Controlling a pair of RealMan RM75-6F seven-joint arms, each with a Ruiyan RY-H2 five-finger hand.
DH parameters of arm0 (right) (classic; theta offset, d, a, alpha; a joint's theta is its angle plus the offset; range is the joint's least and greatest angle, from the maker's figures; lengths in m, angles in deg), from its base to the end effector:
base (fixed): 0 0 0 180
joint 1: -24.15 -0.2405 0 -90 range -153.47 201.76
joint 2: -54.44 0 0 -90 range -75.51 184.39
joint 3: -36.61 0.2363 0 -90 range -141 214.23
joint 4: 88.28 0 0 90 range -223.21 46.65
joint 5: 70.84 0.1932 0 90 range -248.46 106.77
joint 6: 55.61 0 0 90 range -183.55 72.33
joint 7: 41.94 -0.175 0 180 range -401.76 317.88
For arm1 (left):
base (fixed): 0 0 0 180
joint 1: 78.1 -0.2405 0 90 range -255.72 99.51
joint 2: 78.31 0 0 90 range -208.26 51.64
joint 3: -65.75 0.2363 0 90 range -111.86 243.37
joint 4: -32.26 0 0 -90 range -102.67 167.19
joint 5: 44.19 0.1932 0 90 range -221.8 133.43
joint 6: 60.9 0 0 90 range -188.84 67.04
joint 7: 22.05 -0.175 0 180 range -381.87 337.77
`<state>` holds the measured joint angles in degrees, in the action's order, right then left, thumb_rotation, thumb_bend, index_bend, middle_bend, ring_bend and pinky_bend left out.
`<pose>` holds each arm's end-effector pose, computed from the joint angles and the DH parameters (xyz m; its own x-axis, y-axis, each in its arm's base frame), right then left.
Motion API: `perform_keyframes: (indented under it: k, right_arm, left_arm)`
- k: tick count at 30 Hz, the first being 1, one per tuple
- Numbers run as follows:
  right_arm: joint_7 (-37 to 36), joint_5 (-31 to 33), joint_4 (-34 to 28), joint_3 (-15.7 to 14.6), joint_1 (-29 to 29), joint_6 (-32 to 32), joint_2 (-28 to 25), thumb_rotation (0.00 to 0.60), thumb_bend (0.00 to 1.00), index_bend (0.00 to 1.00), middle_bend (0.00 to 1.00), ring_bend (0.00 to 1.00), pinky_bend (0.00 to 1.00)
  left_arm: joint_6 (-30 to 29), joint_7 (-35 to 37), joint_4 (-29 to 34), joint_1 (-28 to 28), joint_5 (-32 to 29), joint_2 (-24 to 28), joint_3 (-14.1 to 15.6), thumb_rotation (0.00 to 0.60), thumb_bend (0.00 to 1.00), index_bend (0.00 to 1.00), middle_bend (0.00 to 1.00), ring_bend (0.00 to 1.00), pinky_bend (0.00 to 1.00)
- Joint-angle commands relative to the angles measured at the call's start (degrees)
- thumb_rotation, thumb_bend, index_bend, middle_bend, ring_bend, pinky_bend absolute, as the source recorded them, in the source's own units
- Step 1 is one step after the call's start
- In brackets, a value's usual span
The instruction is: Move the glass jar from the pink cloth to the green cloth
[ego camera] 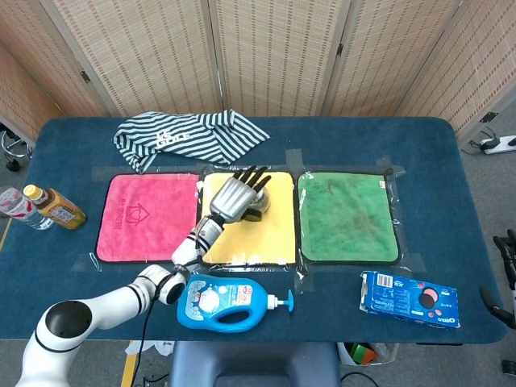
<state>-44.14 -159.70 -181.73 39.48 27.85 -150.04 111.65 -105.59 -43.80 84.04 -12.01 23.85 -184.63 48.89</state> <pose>-0.2961 -0.1644 0.2211 0.4605 0.0980 0.8822 -0.8875 0.0694 0.4556 -0.0036 0.4359 -0.0625 0.6494 -0.0158 0.7603 0.6162 -0.5750 -0.5382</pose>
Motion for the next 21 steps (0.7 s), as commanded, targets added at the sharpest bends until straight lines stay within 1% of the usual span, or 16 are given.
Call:
perform_keyframes:
  k: [1,5,9,12,16,21]
  right_arm:
    - [-0.06,-0.31,0.05,0.02,-0.15,0.06,-0.05,0.600,0.34,0.00,0.00,0.03,0.00]
    - [0.19,-1.13,0.04,-0.02,-0.84,0.80,-0.38,0.600,0.34,0.00,0.00,0.03,0.00]
    - [0.38,-2.67,-0.18,-0.13,-2.07,2.00,-1.09,0.600,0.34,0.00,0.00,0.04,0.00]
    - [0.58,-4.74,-0.51,-0.42,-3.87,3.99,-1.92,0.600,0.33,0.00,0.00,0.05,0.00]
    - [1.44,-7.27,-1.44,-0.64,-6.84,7.47,-3.20,0.600,0.33,0.01,0.00,0.06,0.00]
    - [3.81,-9.99,-3.63,-0.18,-11.21,12.06,-4.42,0.600,0.33,0.03,0.00,0.08,0.00]
  left_arm:
    - [-2.22,-1.12,3.68,-0.04,0.15,1.65,-0.76,0.600,0.26,0.00,0.00,0.00,0.21]
    - [-4.28,-0.68,8.44,-2.48,-1.35,4.71,-1.20,0.600,0.26,0.00,0.00,0.00,0.21]
    - [-6.02,-0.80,13.81,-6.26,-3.99,9.32,-1.00,0.600,0.26,0.00,0.00,0.00,0.21]
    - [-8.02,-0.04,18.29,-9.87,-5.92,13.61,-0.72,0.600,0.27,0.00,0.00,0.00,0.20]
    - [-11.03,2.36,22.35,-14.19,-7.17,18.05,-0.42,0.600,0.27,0.00,0.00,0.00,0.19]
    - [-15.22,6.39,25.94,-19.33,-6.28,22.80,0.48,0.600,0.27,0.00,0.00,0.00,0.18]
